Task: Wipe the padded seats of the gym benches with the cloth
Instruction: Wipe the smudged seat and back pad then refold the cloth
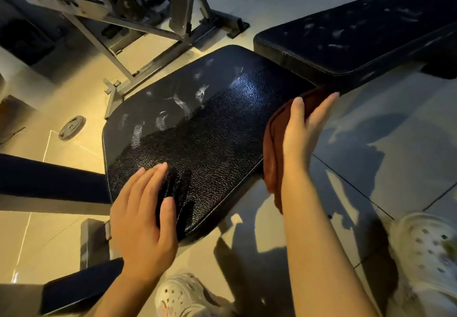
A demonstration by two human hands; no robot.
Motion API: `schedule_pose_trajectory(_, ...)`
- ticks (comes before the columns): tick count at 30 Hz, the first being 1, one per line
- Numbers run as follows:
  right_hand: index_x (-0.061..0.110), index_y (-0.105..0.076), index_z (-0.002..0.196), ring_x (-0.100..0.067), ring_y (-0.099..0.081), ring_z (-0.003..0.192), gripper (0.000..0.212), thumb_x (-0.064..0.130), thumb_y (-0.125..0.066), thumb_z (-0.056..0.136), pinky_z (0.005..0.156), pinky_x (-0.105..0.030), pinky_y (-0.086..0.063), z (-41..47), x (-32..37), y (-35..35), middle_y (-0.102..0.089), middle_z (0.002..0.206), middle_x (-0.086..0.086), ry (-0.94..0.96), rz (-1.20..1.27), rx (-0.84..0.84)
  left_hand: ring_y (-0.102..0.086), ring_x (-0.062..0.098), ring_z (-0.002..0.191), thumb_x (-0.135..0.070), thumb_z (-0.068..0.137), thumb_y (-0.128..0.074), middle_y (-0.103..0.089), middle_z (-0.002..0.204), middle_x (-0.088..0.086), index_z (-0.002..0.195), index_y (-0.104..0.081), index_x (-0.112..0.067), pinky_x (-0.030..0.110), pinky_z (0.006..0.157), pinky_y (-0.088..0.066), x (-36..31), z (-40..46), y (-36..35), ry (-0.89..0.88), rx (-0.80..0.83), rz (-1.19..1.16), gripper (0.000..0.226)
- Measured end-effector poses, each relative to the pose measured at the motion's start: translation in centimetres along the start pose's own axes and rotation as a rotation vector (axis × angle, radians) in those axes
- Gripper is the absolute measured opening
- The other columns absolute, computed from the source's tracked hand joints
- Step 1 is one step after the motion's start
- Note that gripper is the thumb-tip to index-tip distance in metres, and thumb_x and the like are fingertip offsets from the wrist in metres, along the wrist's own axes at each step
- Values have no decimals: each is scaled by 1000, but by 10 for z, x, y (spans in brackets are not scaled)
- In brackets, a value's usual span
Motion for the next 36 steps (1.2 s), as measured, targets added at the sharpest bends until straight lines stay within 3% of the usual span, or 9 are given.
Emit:
schedule_pose_trajectory(3, 13, 5, 155, -11, 2, 150, 74, 42, -34, 99, 121, -24, -2, -47, -9, -7, 6, 164, -3, -54, 16, -2, -44, 23, 131, -34, 98, -31, -48, 133, -7, 134, -54, -10, 36, 107, -29, -1, 0, 1, 0, -18, 7, 49)
schedule_pose_trajectory(6, 18, 8, 154, 0, 7, 148, 79, 56, -27, 95, 119, -18, 1, -121, -9, -19, 11, 162, 6, 15, -22, 47, -43, 19, 131, -34, 99, -30, -49, 133, -7, 134, -54, -11, 32, 108, -28, -1, 1, 1, -10, -18, 4, 49)
schedule_pose_trajectory(10, 17, 8, 153, -5, 7, 150, 81, 65, -24, 96, 118, -15, -1, -171, -13, -31, 11, 164, 0, 62, -54, 85, -39, 13, 132, -35, 100, -29, -47, 134, -7, 135, -52, -12, 22, 110, -23, 1, -1, 0, 12, -6, -6, 48)
schedule_pose_trajectory(16, 16, 5, 152, -7, 6, 150, 64, 36, -29, 102, 118, -16, 0, -110, 7, -15, 9, 163, -2, 142, -27, 74, -39, 10, 128, -32, 99, -30, -46, 130, -12, 135, -51, -16, 22, 106, -25, -2, -1, 2, 21, -43, -16, 44)
schedule_pose_trajectory(19, 6, -8, 155, -22, 6, 151, 59, 21, -35, 105, 122, -28, 0, -24, 25, -6, 7, 163, -11, 144, -309, 59, -40, 11, 129, -35, 100, -29, -46, 132, -12, 135, -51, -17, 24, 107, -26, -2, 1, 1, 2, -37, -23, 45)
schedule_pose_trajectory(23, 7, -12, 155, -30, 9, 150, 60, 35, -29, 105, 122, -40, 2, 16, 36, -15, -3, 164, -9, 151, -944, 192, -43, 18, 132, -36, 100, -29, -48, 135, -9, 135, -52, -16, 35, 109, -30, 3, 0, -2, 22, -12, -26, 46)
schedule_pose_trajectory(27, 8, -10, 156, -28, 8, 150, 65, 43, -26, 103, 120, -43, 8, -10, 44, -26, -3, 164, -9, 228, -1195, 373, -48, 23, 127, -40, 101, -29, -56, 131, 1, 132, -54, -14, 38, 106, -33, 3, 0, 0, 46, -4, -44, 47)
schedule_pose_trajectory(31, 9, -13, 156, -23, -3, 151, 63, 43, -23, 104, 122, -42, 5, -73, 53, -50, -10, 164, -8, 414, -1266, 549, -43, 8, 126, -42, 99, -33, -49, 132, -10, 136, -46, -23, 34, 104, -31, 10, -2, 6, 110, 31, -189, 43)
schedule_pose_trajectory(36, 8, -16, 155, -23, -7, 150, 59, 40, -22, 105, 121, -41, 1, -194, 52, -87, -14, 163, -9, 586, -1139, 801, -46, 15, 121, -40, 101, -32, -49, 131, -4, 135, -45, -14, 40, 104, -39, 35, -27, 38, 178, -78, -347, 45)
Point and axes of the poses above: each hand's wrist, its own z-axis towards the middle knuckle, its own y-axis out of the back of the hand, x = y × z, the point moved 7 cm from there along z, towards the middle knuckle
